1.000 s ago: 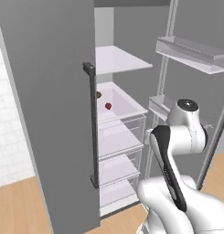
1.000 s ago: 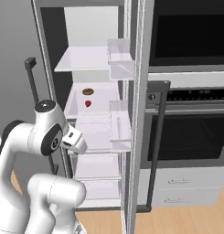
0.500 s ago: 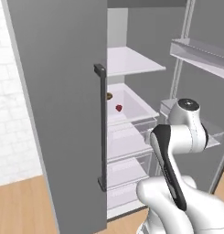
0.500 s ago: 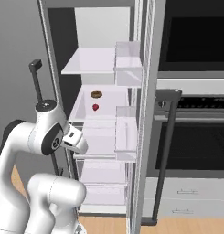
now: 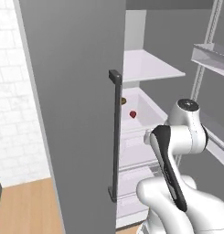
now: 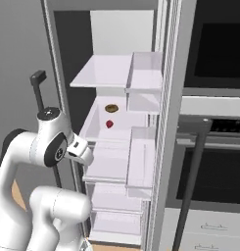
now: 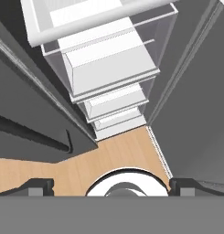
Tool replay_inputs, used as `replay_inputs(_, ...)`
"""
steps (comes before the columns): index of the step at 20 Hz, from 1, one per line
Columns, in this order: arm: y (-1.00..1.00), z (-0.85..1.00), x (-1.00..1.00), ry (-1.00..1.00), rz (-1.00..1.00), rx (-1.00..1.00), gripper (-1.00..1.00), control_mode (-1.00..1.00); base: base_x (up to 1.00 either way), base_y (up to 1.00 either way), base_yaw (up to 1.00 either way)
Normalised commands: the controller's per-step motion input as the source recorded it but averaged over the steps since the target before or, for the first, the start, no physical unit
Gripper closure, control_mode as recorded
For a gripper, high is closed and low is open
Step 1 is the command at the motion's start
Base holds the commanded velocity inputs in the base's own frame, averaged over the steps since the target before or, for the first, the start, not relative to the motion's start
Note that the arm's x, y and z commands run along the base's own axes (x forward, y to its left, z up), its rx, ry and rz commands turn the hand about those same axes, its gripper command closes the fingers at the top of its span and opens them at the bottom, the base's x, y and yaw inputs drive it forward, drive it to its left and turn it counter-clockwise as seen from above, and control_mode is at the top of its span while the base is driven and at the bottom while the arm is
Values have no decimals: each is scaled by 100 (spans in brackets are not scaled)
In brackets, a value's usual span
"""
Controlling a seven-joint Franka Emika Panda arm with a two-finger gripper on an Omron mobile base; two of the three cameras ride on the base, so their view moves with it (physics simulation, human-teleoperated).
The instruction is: Take the strawberry from the fridge and place it on top of the pancake, located on the dining counter.
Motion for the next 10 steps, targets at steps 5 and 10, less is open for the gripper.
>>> replay_inputs(5,0,0,0,0,0,0,-100,100,60,-14,11)
replay_inputs(10,0,0,0,0,0,0,-100,100,28,-31,15)
